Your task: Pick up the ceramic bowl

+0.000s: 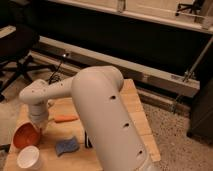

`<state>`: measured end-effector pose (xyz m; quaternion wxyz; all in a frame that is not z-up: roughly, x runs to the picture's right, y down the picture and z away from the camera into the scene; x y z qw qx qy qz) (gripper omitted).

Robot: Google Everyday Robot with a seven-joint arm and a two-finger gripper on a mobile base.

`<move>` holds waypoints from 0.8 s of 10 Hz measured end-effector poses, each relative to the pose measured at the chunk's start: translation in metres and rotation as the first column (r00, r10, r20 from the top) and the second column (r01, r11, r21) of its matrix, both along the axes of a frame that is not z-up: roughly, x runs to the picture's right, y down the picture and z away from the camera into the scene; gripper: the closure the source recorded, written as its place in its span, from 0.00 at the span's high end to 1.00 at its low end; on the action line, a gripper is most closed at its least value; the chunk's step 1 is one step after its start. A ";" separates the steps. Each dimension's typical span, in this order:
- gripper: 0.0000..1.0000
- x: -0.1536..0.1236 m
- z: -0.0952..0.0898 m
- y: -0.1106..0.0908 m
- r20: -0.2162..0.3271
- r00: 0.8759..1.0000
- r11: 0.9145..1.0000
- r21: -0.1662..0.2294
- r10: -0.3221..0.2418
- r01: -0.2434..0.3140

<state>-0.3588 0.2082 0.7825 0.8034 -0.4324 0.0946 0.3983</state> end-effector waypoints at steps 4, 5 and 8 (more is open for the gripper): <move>0.21 0.000 0.000 0.000 0.000 1.000 1.000 0.000 0.000 0.000; 0.21 0.000 0.000 0.000 0.000 1.000 1.000 0.000 0.000 0.000; 0.21 -0.001 0.000 -0.001 0.004 1.000 1.000 0.002 0.005 -0.005</move>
